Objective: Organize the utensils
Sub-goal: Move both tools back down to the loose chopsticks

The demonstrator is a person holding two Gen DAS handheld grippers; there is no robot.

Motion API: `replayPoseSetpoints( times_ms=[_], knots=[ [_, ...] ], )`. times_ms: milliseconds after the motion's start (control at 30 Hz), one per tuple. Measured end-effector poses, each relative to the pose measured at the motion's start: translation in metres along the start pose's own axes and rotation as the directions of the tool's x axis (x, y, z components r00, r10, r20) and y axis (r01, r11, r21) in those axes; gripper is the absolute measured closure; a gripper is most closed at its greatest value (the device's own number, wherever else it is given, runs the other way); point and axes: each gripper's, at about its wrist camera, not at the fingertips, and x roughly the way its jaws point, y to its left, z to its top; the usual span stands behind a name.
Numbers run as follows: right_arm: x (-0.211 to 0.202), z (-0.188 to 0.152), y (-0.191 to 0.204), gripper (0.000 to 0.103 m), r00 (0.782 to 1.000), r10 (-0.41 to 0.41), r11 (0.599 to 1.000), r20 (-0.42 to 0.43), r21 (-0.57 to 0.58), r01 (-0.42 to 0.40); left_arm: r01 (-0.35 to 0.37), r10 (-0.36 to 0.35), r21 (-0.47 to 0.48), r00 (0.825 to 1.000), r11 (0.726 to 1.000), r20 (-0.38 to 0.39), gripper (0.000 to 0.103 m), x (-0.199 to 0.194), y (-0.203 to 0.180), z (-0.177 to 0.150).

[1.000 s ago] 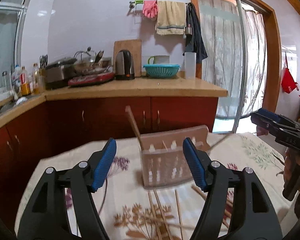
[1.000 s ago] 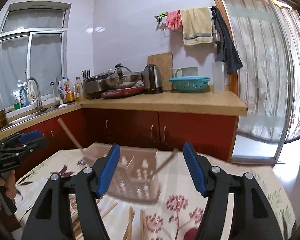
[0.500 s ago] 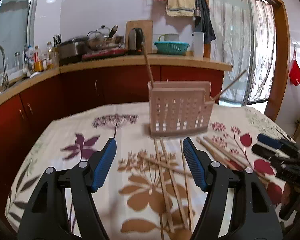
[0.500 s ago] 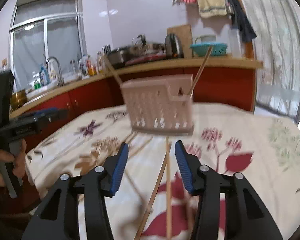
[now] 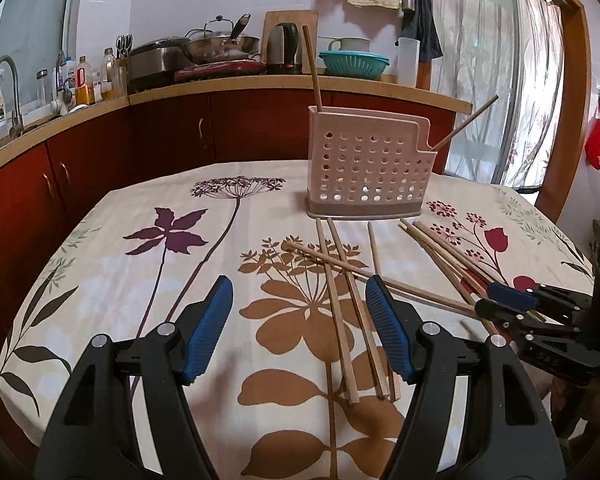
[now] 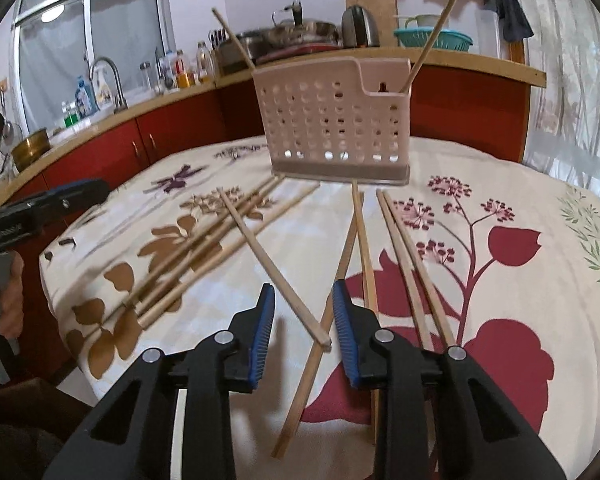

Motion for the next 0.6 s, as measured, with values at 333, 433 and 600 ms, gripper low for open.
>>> replayPoseSetpoints(
  times_ms=[333,433,600],
  knots=[
    [0.009,-0.009,0.012,0.085,0.998,0.006,0.999,-0.065,-0.046,-0.009,0.009,-0.01,-0.02,1.0,1.0,-0.016,0.036,0.005,0.003,-0.007],
    [0.008,-0.015,0.014,0.086,0.998,0.01,0.999,-0.065,-0.044,-0.013,0.013,-0.014,-0.026,1.0,1.0,-0.027,0.036,0.008,0.002,-0.011],
    [-0.001,-0.023,0.019,0.096,1.0,0.004,0.999,-0.026,-0.044,-0.005,0.023,-0.024,-0.028,0.999,0.999,-0.045,0.036,0.013,0.0,-0.018]
  ],
)
